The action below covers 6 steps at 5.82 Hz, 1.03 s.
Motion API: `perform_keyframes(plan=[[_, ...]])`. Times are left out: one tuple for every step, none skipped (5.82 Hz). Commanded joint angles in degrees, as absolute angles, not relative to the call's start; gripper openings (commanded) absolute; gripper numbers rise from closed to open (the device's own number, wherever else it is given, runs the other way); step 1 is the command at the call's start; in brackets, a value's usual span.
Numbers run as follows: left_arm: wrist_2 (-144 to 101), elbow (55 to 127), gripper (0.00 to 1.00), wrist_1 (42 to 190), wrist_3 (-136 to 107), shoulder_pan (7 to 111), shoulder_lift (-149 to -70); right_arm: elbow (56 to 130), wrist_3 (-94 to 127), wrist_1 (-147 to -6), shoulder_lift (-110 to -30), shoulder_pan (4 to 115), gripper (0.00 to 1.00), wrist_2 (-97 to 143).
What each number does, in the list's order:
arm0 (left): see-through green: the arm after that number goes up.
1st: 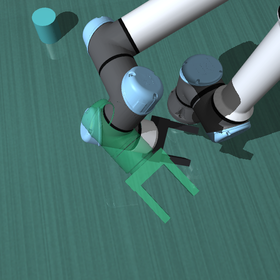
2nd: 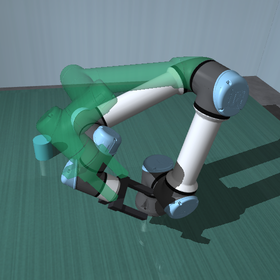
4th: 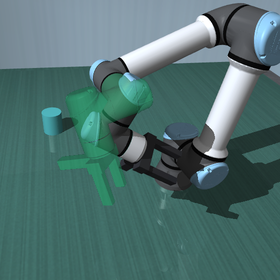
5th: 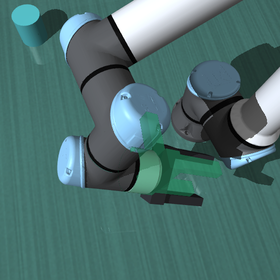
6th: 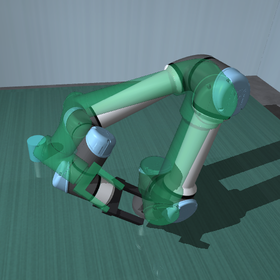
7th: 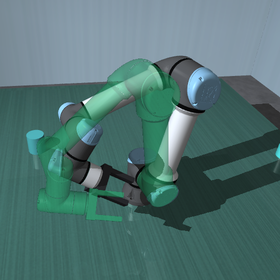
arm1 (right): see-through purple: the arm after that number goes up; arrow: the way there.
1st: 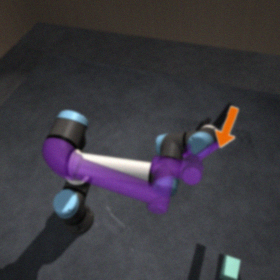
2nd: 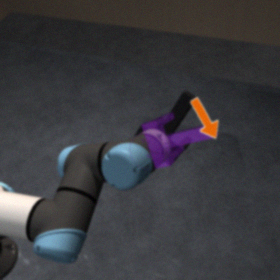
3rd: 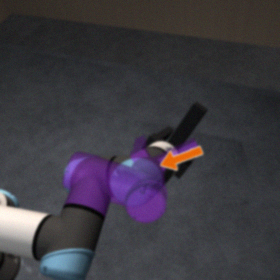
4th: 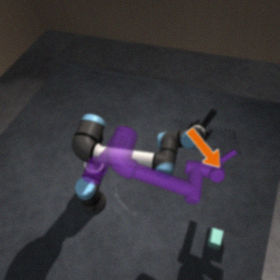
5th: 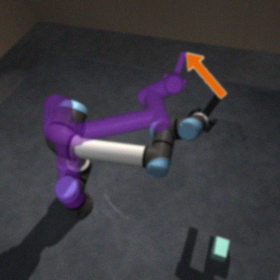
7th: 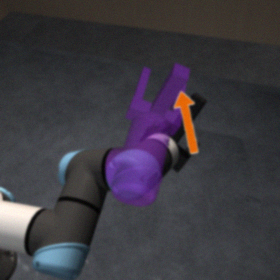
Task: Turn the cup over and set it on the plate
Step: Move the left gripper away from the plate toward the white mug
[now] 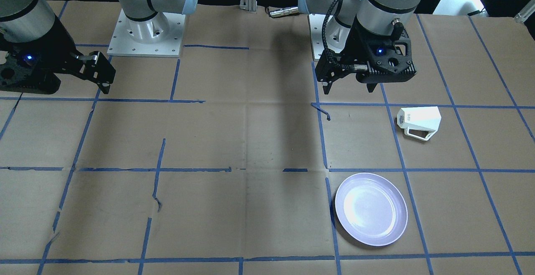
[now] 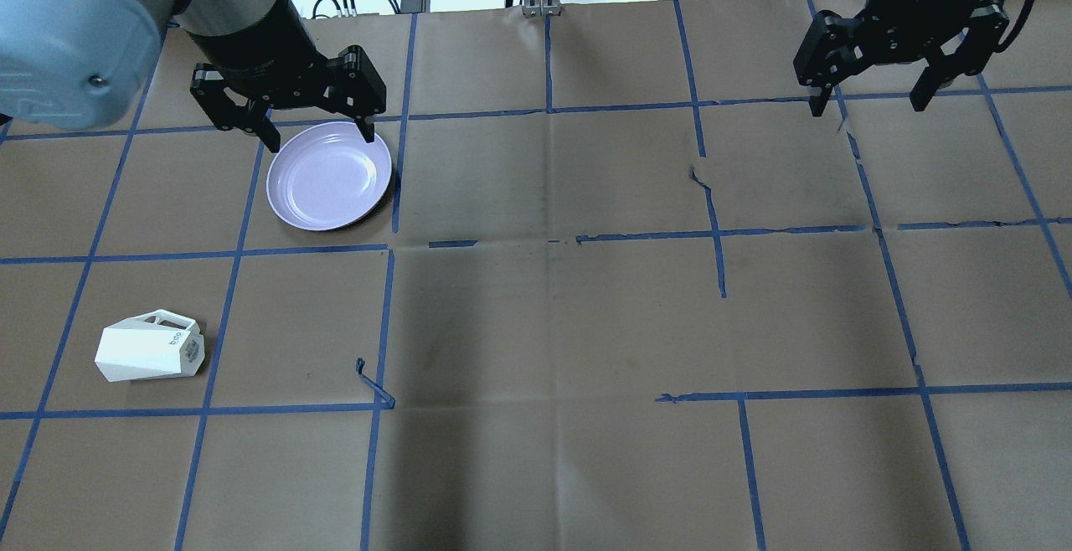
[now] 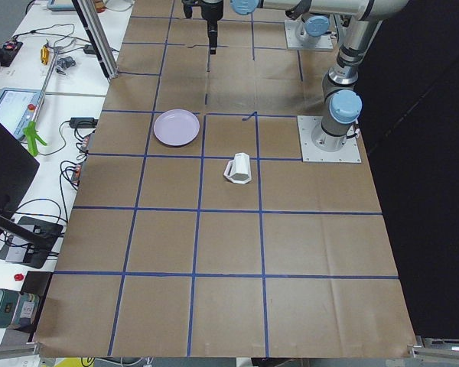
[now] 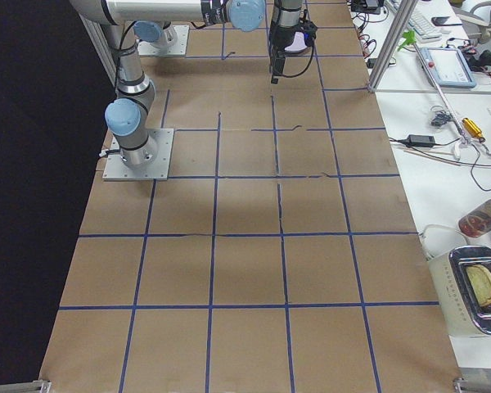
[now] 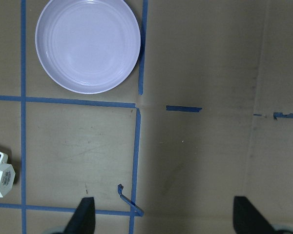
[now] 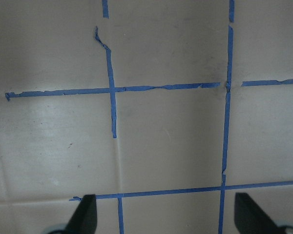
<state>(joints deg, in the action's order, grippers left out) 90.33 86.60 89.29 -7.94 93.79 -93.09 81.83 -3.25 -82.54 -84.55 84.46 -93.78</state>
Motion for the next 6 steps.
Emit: perform_keyframes(plan=[[90.18, 87.10, 0.99, 89.30, -7.91, 93.78, -92.73, 81.83, -3.25, -82.53, -84.55, 84.46, 1.00, -93.78], [90.09, 87.19, 0.99, 89.30, -7.82, 93.61, -92.64, 81.83, -3.25, -82.53, -84.55, 84.46, 1.00, -93.78], [90.09, 87.88, 0.99, 89.30, -7.13, 93.17, -91.94, 81.83, -3.25, -82.53, -84.55, 84.46, 1.00, -93.78], [90.44, 88.33, 0.99, 89.73, -2.59, 91.16, -91.24, 81.83, -3.25, -82.53, -84.55, 84.46, 1.00, -93.78], [90.70, 88.59, 0.99, 91.56, 1.63, 86.88, -89.93, 81.83, -3.25, -82.53, -84.55, 84.46, 1.00, -93.78], [90.96, 89.90, 0.99, 94.11, 9.50, 81.79, -88.08, 81.83, -3.25, -82.53, -84.55, 84.46, 1.00, -93.78]])
